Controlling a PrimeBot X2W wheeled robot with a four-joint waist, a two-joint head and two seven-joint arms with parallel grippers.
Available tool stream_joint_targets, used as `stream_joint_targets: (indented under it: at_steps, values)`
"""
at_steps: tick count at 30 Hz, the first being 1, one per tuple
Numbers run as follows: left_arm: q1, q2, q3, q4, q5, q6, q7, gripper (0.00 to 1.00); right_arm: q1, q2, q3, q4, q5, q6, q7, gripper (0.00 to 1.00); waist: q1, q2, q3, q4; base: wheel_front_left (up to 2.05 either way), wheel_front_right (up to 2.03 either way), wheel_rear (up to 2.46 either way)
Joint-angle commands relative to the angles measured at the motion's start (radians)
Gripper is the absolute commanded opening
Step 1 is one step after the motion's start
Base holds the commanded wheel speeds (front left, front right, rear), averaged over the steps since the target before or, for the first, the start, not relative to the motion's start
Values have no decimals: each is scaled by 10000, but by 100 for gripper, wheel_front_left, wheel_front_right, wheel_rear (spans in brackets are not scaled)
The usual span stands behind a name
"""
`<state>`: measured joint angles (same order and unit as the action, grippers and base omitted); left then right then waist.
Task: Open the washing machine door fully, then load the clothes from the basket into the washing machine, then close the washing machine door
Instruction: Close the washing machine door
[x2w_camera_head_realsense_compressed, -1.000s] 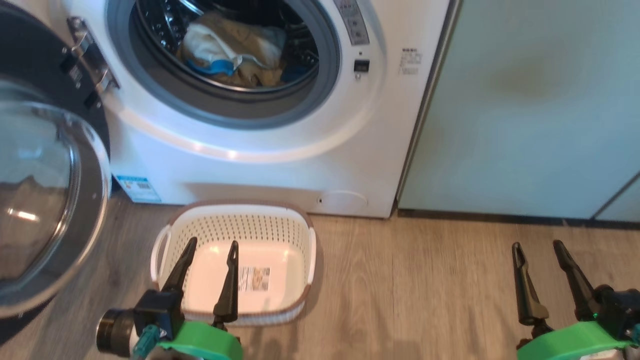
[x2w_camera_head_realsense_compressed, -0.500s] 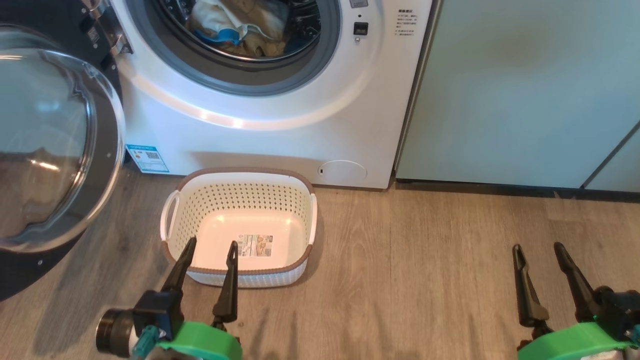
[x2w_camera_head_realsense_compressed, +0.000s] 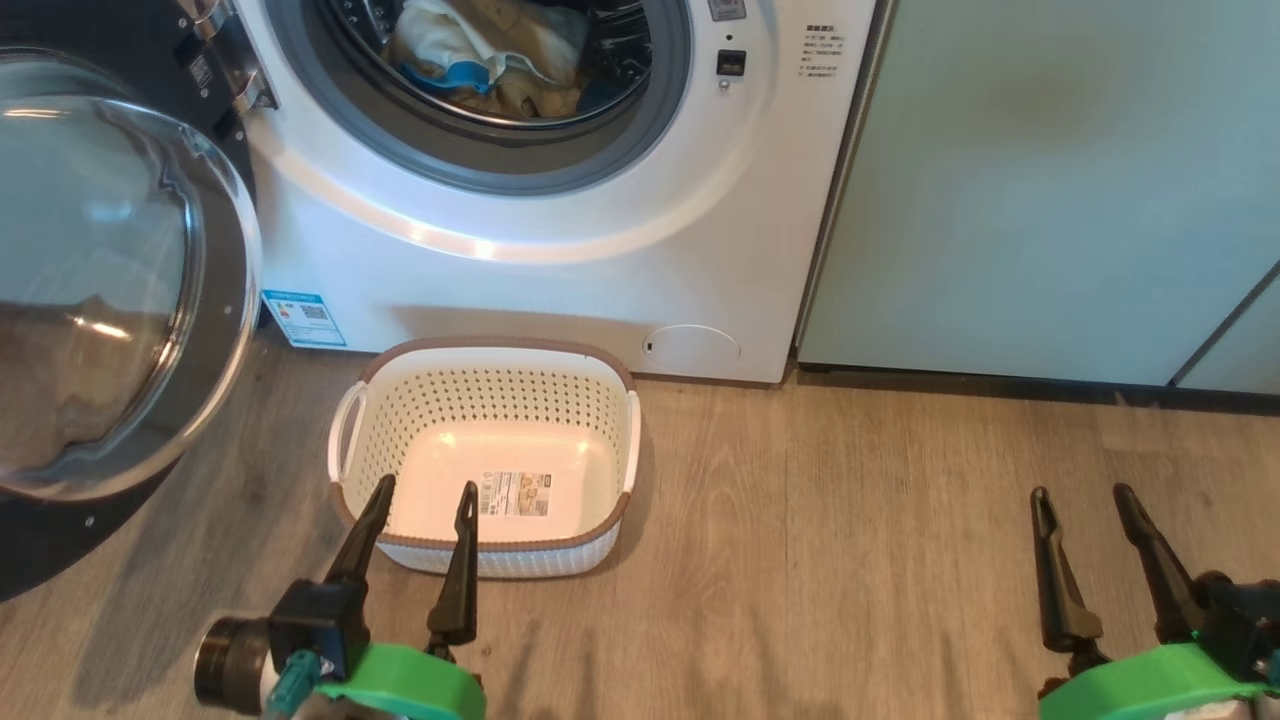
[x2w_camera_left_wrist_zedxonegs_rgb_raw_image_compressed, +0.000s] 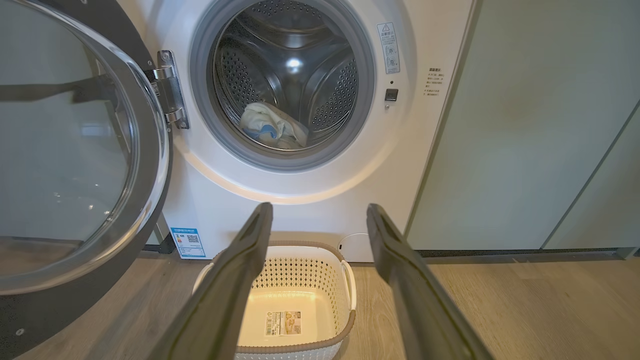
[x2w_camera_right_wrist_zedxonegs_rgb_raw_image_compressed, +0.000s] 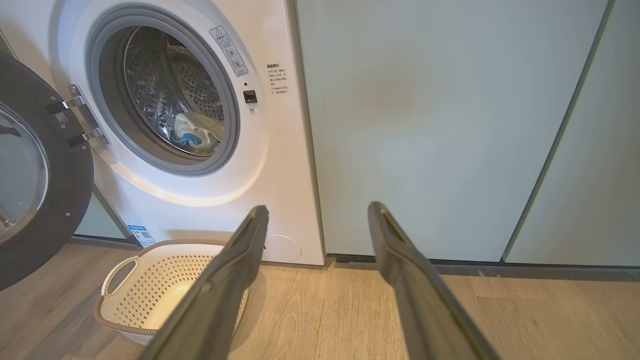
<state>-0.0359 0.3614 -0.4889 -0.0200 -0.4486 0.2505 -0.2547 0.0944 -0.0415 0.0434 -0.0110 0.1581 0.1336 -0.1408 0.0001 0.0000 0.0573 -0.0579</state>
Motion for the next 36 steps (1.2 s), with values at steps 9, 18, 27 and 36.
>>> stream_joint_targets:
  at_steps: [9, 18, 27, 36]
  values:
    - [-325, 124, 374, -181, -6, 1236, -9, 100, -183, -87, 32, -348, -64, -29, -4, 100, -1, 0, -113, 434, 0, 0, 0]
    - [-247, 206, 331, -185, -58, 1263, 104, 100, -55, -87, 75, -353, -66, -29, 37, 100, -1, 0, -339, 1412, 0, 0, 0]
    - [-190, 216, 293, -263, -57, 1359, 142, 100, 10, -87, 90, -371, -44, -29, 73, 100, -1, 0, -430, 2479, 0, 0, 0]
    - [-163, 158, 257, -289, -76, 1414, 123, 100, 4, -87, 217, -411, -31, -29, 152, 100, -1, 0, -543, 3608, 0, 0, 0]
